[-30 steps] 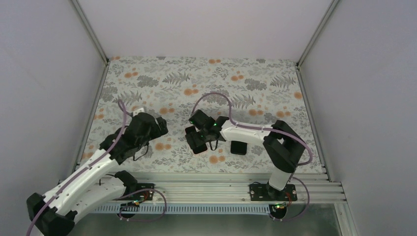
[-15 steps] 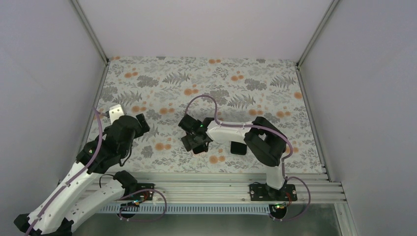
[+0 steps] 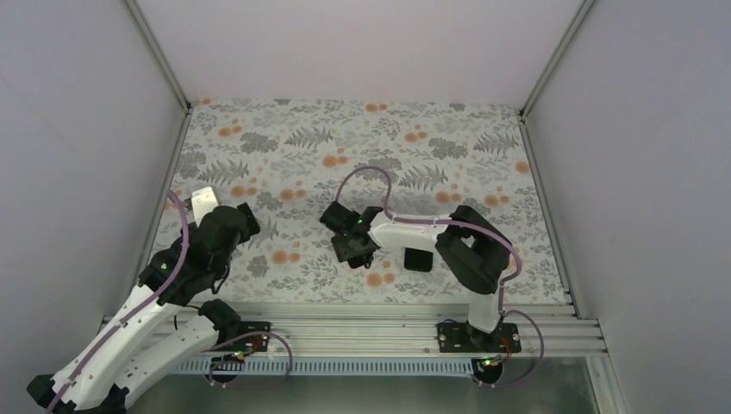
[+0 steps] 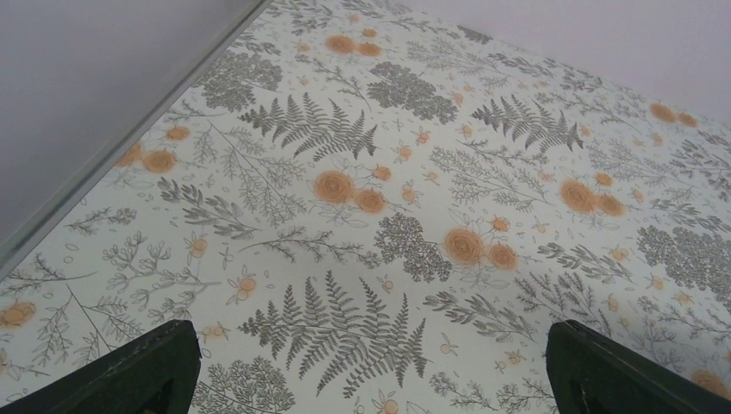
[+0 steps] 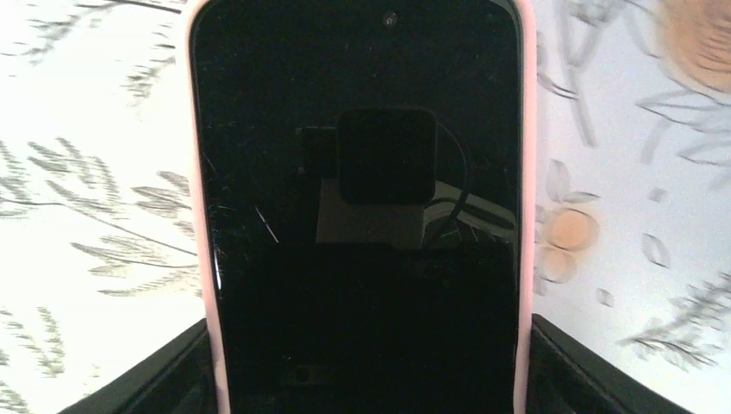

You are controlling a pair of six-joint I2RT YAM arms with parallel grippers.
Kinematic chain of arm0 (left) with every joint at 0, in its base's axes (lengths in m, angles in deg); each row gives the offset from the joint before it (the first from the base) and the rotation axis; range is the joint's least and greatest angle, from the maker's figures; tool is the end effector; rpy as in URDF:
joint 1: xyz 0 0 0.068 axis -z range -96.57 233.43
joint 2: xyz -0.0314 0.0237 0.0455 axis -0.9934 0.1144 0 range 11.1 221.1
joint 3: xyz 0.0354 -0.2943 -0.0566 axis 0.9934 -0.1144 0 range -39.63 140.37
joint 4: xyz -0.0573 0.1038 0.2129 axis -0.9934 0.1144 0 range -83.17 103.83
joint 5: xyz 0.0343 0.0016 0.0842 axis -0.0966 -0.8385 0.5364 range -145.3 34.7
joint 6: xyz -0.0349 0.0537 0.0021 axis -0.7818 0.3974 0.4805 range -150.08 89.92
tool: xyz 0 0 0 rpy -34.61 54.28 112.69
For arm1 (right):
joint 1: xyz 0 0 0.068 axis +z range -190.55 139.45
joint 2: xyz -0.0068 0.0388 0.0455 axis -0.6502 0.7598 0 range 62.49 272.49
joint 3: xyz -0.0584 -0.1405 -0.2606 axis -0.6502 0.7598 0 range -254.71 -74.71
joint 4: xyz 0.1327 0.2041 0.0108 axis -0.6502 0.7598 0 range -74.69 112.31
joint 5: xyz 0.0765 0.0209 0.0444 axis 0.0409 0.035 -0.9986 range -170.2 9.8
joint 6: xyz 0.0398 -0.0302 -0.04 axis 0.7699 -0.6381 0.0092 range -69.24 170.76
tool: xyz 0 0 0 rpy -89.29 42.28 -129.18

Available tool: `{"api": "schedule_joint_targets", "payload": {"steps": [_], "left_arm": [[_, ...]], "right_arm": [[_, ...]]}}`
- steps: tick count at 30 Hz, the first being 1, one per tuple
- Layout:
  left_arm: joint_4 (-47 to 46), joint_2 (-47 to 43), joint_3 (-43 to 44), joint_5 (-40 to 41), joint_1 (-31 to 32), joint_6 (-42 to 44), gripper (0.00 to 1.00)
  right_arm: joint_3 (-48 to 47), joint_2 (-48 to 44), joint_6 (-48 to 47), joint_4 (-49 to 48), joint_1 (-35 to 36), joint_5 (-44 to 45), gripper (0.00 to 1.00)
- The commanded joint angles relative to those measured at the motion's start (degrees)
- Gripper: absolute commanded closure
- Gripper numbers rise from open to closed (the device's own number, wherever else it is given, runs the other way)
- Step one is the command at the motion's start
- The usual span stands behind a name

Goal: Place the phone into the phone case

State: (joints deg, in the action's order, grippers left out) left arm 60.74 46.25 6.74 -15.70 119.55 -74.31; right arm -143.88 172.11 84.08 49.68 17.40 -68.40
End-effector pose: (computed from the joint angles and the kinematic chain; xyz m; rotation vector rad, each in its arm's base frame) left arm 0.0769 -0.0170 0.3093 -0.4777 2.0660 -0.0158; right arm 0.2004 0.3012 0.1711 -0.5616 2.7534 0.0646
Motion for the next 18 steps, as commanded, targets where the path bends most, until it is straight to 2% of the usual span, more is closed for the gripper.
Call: {"api": "schedule_joint_targets", "payload": {"steps": [1,9,18], "left_arm": [[0.7,0.4,-0.2,2.1,-0.2,-0.3,0.00],[0.8,0.4,-0.2,2.3,-0.2,-0.6,0.00],[0.9,0.3,-0.3,2.5,-0.2,-0.8,0.00]], "right_arm": [[4.7,-2.7,3.8,4.0,-2.5,4.1,0.30],[11.3,-9.1,9.2,5.9,-7.9,7.0,0.37],[19.1,-17.2,13.2,3.4,-11.4,6.0,0.36]]}}
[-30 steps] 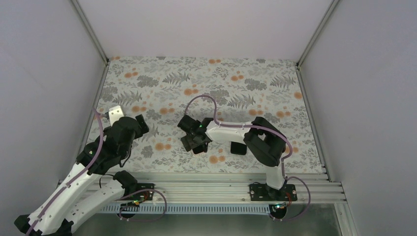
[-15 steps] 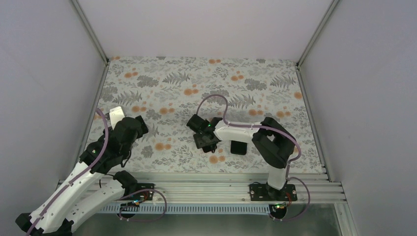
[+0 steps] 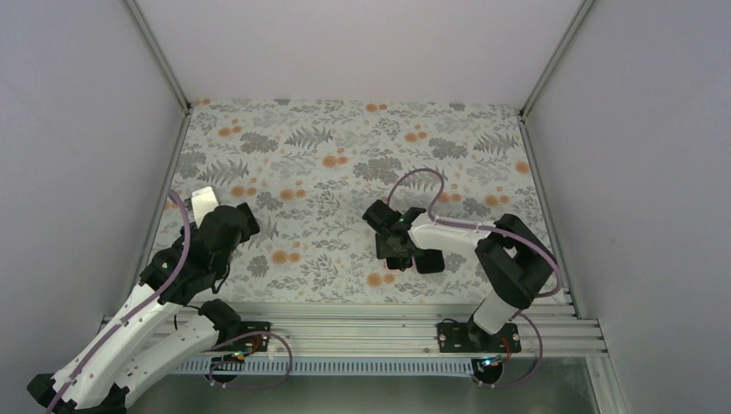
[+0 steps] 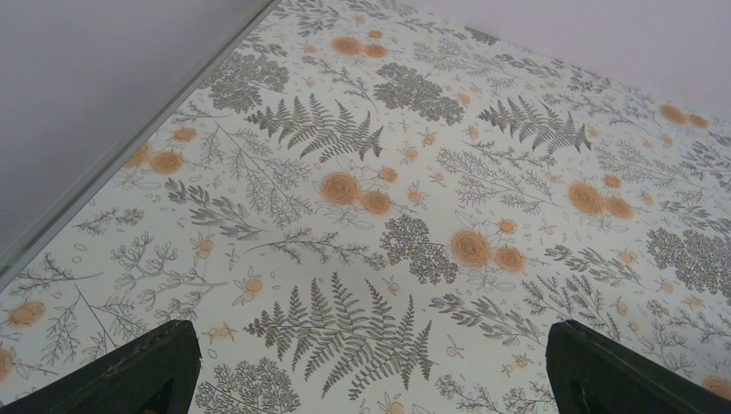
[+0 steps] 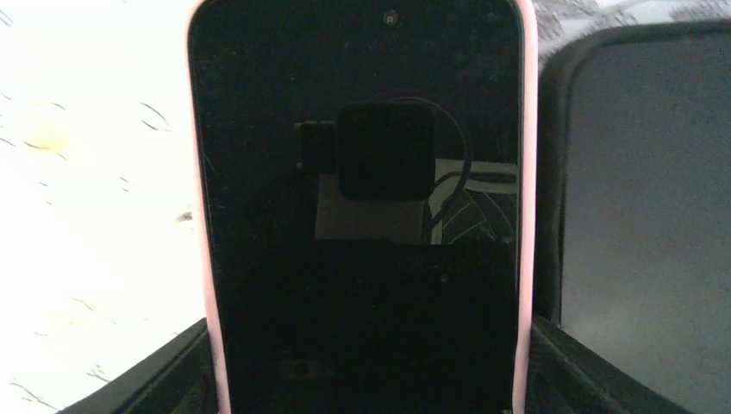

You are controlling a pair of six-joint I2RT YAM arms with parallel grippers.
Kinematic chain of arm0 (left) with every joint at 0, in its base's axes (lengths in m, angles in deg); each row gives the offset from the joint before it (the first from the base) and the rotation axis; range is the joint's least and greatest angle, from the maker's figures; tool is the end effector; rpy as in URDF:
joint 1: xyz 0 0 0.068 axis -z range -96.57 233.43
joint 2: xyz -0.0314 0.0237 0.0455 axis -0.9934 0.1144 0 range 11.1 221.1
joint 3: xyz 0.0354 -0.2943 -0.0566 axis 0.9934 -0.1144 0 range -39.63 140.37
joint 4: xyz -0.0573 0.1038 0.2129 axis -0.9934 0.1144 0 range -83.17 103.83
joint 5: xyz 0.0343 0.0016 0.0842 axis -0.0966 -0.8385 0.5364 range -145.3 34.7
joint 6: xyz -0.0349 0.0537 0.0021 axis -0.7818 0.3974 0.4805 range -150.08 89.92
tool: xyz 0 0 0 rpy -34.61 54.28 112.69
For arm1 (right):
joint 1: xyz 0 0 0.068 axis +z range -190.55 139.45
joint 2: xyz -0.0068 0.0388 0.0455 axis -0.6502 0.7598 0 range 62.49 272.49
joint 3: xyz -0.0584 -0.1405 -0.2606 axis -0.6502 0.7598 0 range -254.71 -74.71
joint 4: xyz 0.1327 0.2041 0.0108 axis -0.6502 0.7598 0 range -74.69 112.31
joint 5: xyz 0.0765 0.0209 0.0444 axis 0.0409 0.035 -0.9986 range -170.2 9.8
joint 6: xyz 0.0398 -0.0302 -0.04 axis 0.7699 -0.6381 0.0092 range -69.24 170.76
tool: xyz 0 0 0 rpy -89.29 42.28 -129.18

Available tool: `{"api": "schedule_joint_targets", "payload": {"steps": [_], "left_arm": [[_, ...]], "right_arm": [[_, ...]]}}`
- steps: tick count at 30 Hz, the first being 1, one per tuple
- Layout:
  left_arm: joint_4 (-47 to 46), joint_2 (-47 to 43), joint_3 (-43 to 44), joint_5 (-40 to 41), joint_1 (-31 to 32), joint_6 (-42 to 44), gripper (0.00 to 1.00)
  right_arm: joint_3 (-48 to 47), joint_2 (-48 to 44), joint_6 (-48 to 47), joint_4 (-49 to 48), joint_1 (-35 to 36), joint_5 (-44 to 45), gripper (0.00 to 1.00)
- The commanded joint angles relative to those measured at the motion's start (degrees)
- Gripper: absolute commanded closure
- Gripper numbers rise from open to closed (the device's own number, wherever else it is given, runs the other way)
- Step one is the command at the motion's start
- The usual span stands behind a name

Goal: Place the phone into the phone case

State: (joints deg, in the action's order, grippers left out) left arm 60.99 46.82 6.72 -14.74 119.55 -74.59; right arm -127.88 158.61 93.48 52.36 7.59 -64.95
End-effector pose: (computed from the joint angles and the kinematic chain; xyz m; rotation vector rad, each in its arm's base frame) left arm 0.0783 -0.0172 0.3087 -0.4848 2.0653 0.0082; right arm 0.1957 0.1990 0.1756 -0.1008 2.8277 -0.0894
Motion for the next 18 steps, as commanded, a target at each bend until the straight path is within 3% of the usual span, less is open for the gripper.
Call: {"api": "schedule_joint_targets", "payload": {"steps": [1,12,18], "left_arm": [[0.7,-0.2,-0.3,1.5,-0.2,-0.4,0.00],[0.8,-0.2,-0.3,1.8,-0.2,-0.5,0.00],[0.9,-0.2,-0.3,1.9,-0.2,-0.7,0.00]], "right_arm": [[3.9,-4.3,3.9,0.1,-2.1,2.2,0.36],[6.4,-5.1,0.9,-2.3,-3.7,2.6,0.31],[6.7,-7.0,-0.3,-0.5,-3.7,2.1,0.23]]}}
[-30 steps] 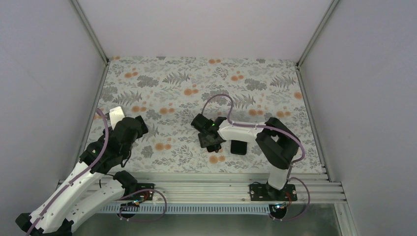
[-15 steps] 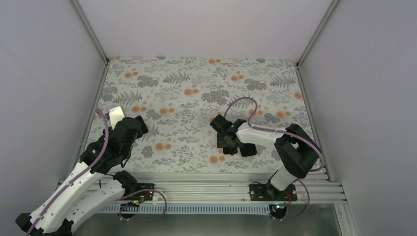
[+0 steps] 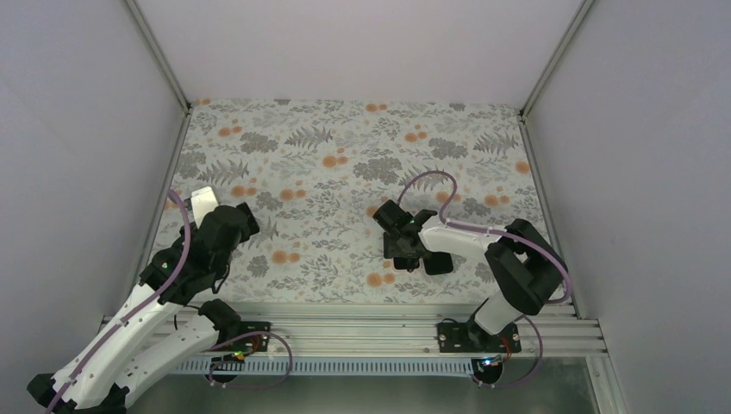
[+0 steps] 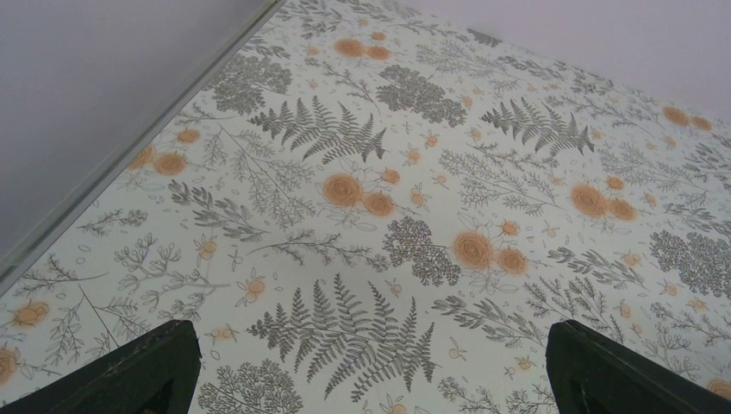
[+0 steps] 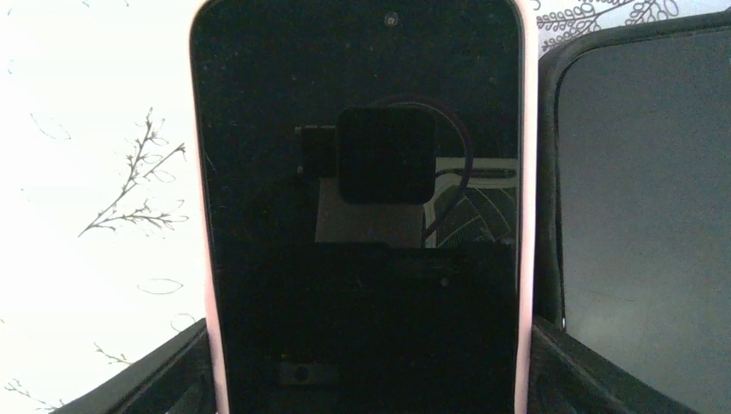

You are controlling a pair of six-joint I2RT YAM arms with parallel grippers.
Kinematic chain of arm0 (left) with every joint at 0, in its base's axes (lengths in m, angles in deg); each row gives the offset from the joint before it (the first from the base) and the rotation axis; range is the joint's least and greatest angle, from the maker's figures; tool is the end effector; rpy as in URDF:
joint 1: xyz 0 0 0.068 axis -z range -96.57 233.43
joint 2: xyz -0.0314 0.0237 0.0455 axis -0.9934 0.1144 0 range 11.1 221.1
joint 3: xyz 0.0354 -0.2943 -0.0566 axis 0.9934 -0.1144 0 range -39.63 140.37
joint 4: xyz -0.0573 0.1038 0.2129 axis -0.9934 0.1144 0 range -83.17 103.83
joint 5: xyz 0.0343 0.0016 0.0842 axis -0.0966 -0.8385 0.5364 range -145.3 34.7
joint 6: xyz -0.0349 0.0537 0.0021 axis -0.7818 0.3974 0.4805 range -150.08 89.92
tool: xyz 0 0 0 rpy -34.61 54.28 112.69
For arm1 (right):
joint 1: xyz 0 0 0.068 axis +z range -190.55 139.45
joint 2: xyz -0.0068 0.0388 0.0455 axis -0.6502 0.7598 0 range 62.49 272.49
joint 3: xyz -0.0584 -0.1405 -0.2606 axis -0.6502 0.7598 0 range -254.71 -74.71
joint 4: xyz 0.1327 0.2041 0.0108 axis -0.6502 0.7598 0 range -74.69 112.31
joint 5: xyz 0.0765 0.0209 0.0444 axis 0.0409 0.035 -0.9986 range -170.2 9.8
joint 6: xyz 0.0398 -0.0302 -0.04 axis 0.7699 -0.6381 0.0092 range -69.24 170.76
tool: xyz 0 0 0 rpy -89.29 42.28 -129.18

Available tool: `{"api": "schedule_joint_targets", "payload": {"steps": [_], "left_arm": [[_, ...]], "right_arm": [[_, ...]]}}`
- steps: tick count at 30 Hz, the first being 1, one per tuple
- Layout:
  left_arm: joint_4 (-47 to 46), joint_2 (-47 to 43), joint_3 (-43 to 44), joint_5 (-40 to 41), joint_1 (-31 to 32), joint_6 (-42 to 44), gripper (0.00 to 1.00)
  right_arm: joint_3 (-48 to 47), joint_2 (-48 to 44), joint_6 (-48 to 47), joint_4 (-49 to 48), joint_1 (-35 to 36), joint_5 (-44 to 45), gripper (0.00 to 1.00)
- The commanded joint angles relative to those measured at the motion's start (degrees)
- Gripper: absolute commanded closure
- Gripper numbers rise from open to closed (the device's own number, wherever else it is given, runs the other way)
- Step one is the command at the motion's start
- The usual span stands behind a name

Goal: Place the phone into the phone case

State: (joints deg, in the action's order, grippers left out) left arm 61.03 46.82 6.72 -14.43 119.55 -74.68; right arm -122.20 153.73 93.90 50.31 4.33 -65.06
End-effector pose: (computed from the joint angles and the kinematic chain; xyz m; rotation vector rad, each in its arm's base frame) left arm 0.0783 -0.0169 0.3088 -0.4882 2.0620 0.0128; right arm 0.1897 0.1707 0.1748 -0.0060 2.8174 -0.0764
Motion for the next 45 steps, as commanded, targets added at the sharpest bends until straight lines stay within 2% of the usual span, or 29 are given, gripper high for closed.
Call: {"api": "schedule_joint_targets", "payload": {"steps": [1,6,12,17,18,20,26,31,35,40,45], "left_arm": [[0.9,-0.2,-0.3,1.7,-0.2,-0.6,0.00],[0.9,-0.5,-0.3,1.7,-0.2,-0.7,0.00],[0.8,-0.6,-0.3,1.7,-0.2,-0.6,0.00],[0.7,-0.8,-0.3,1.6,-0.2,-0.4,0.00],[0.7,-1.0,-0.3,1.6,-0.2,-0.4,0.00],[0.7,-1.5,-0.1,1.6,-0.2,-0.4,0.00],[-0.4,-3.6,1.6,-0.6,-0.2,1.8,0.00],[-0.6,-5.4,5.8,-2.0,-0.2,4.5,0.00],[-2.6,-10.4,7.1,-3.8,-0.2,6.6,0.00],[-7.4,-21.2,4.8,-6.7,-0.1,10.7,0.00],[-8.1,-30.0,3.0,-5.5,-0.1,12.6,0.00]], "right_arm": [[1.1,-2.9,-0.9,1.5,-0.4,1.8,0.23],[1.8,-6.3,-1.3,2.0,-0.4,1.0,0.22],[2.5,-9.5,-2.6,1.4,-0.4,0.0,0.11],[2.7,-10.8,-3.5,1.7,-0.4,-0.6,0.10],[2.6,-11.5,-3.7,1.8,-0.4,-0.4,0.07],[2.3,-14.2,-4.0,2.5,-0.5,1.0,0.01],[-1.5,-23.6,-4.7,6.9,-1.1,8.1,0.01],[-4.5,-33.1,-2.9,11.6,-2.0,17.6,0.01],[-5.8,-41.4,-1.8,14.4,-2.1,23.3,0.01],[-5.4,-52.7,-6.4,11.5,-2.1,23.5,0.01],[-2.6,-61.8,-10.0,8.6,-2.1,23.8,0.01]]}}
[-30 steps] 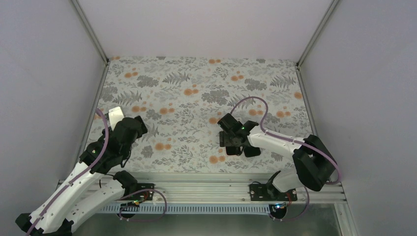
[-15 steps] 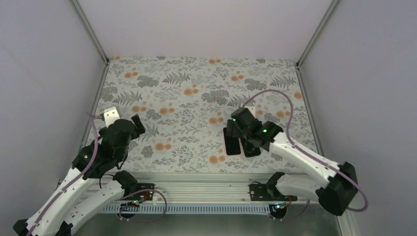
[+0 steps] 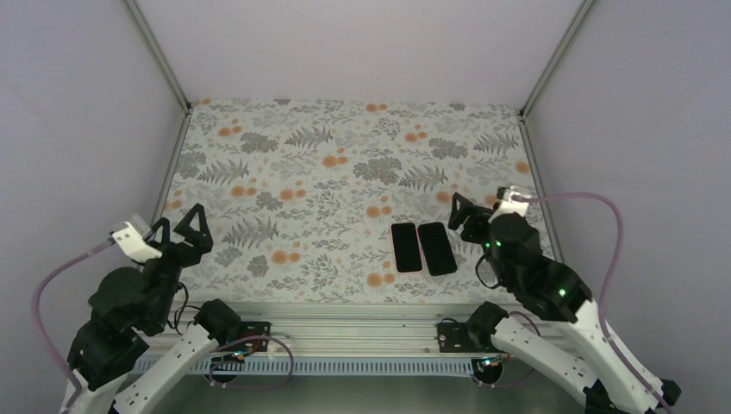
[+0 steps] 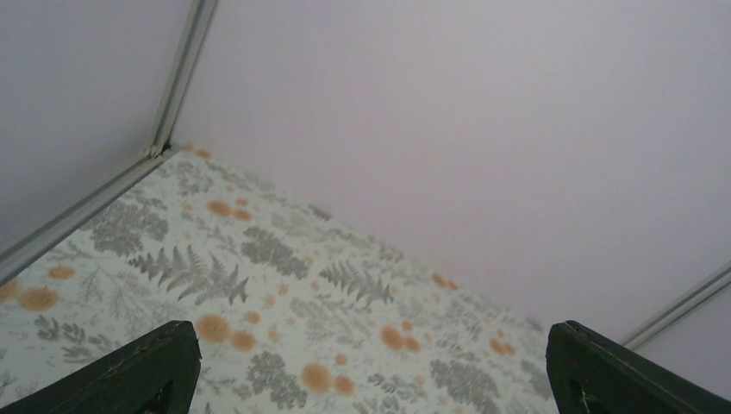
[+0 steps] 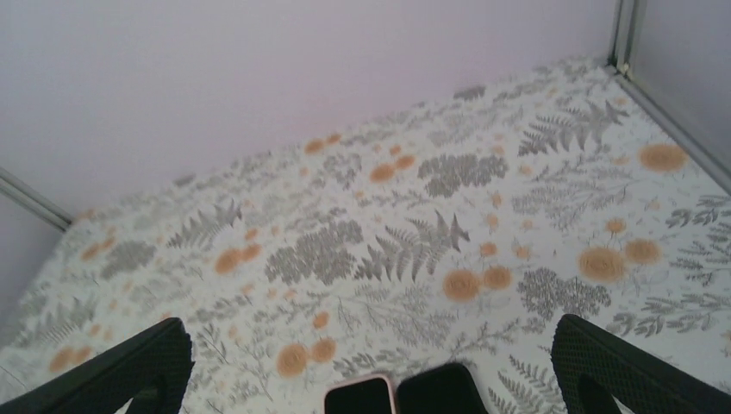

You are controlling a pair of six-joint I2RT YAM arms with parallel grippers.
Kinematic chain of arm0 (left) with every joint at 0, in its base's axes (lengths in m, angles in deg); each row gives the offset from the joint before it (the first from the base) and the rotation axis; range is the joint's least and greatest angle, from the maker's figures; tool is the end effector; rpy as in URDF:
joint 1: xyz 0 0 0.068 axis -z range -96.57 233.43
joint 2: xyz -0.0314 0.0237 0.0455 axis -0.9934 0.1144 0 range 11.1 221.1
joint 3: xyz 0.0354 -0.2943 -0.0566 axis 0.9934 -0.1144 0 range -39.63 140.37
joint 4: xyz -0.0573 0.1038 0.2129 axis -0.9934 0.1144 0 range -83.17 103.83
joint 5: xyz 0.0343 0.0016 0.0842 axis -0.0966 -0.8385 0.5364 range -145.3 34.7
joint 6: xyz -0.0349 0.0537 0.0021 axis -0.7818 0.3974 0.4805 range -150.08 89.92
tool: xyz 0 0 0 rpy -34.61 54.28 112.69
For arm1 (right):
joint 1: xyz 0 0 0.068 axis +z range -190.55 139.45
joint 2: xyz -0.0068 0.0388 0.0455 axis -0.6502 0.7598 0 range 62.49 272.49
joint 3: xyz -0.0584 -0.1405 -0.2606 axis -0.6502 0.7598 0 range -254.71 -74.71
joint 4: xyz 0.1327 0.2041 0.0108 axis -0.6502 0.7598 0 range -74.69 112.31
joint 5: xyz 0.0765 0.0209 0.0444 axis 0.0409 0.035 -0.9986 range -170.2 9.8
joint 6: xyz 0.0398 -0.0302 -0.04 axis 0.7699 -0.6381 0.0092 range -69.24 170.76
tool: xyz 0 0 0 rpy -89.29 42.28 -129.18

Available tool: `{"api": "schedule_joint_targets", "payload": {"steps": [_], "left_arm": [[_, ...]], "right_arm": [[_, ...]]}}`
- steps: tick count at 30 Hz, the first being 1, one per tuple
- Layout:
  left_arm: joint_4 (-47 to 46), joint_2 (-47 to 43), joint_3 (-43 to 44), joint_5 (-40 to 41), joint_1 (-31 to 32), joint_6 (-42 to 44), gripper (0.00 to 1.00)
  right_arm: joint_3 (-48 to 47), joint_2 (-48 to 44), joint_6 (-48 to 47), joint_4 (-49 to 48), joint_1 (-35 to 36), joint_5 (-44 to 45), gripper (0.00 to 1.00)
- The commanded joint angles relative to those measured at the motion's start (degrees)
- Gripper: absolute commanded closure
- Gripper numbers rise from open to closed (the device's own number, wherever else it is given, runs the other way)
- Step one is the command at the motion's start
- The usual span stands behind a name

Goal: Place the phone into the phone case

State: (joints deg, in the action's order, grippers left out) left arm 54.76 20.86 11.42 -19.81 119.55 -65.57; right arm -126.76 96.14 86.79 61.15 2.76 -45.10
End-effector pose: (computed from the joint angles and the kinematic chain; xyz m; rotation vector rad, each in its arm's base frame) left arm -0.0039 0.0385 0.3442 -0.4521 1.6205 -0.4230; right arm 0.0723 0.0291 0.3517 0.2477 1.9523 0.2791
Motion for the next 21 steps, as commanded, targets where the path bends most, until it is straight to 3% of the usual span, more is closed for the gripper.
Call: {"api": "schedule_joint_targets", "payload": {"steps": [1,10,21], "left_arm": [[-1.7,-4.9,-1.9,0.1,-0.1,3.8,0.00],[-3.1,-8.8,-8.5,0.6,-0.1,2.1,0.00],[0.2,-9.0,-8.3,4.9,-0.1,-2.1,0.00]], "right_arm": [[2.6,-5.5,-3.3,-2.7,-0.5,3.8,0.01],[5.4,-11.1,-4.2,-4.3,-0.5,4.0,0.01],[6.0,-12.6,-3.4,-4.4,-0.5,4.5,0.01]]}}
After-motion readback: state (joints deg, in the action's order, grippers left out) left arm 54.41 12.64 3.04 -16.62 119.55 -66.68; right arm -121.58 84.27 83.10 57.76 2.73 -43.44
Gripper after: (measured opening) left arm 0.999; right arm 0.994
